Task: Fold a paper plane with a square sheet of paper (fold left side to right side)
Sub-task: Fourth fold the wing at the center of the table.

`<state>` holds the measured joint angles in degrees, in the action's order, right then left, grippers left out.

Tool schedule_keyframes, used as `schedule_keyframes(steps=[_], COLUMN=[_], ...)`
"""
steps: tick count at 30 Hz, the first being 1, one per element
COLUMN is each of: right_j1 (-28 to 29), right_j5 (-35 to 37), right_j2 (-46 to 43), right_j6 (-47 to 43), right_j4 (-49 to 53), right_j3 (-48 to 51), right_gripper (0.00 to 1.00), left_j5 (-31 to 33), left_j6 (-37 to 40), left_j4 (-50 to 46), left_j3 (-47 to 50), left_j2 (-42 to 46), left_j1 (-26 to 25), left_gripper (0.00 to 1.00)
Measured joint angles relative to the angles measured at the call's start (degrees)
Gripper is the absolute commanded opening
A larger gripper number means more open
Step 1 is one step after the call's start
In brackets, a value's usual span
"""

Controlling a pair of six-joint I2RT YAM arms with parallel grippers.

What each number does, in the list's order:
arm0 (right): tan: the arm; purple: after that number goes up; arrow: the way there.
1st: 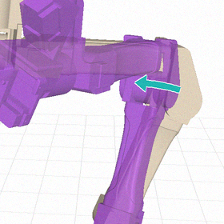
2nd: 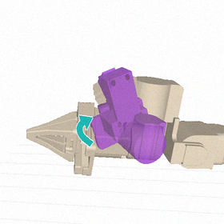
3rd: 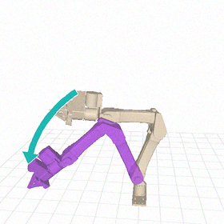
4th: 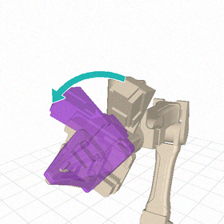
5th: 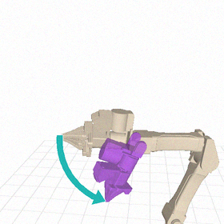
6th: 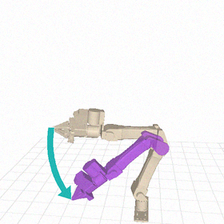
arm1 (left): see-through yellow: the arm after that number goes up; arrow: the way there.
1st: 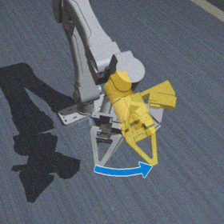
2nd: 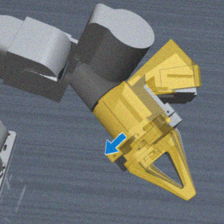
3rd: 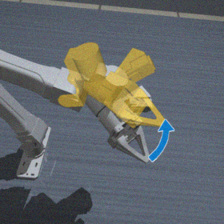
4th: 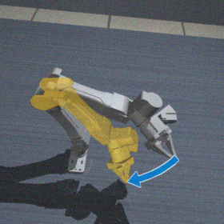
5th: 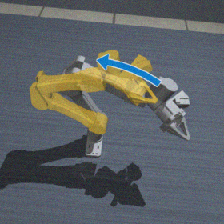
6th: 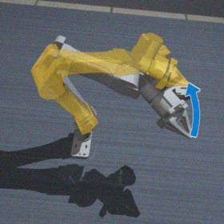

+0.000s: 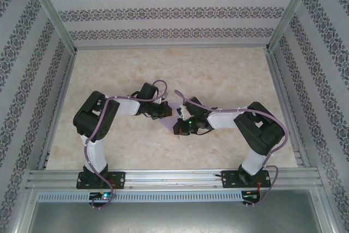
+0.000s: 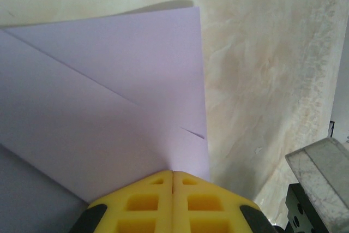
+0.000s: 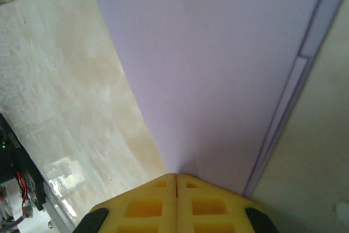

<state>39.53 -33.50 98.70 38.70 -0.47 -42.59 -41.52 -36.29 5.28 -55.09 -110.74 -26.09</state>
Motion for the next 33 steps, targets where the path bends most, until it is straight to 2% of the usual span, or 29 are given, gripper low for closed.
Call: schedule_keyframes(steps=[28,31,33], right_j1=[0.9,0.8,0.4], right_j5=[-1.1,-1.8,-2.3], right_j2=[-6.4,-8.6,-10.7], right_j6=[2.1,2.1,2.0], right_j4=[-3.5,-1.0,1.4], right_j3=[8.7,10.0,10.6], right_gripper=[0.00,0.00,0.05], left_j5=[0.0,1.2,1.9], left_j6=[0.0,0.0,0.0], left_j4=[-0.1,-0.5,-1.0], left_j3=[0.0,0.0,0.0], left_j2=[0.2,0.7,1.2], left_j1=[0.1,0.2,0.2], left_gripper=[0.00,0.05,0.06])
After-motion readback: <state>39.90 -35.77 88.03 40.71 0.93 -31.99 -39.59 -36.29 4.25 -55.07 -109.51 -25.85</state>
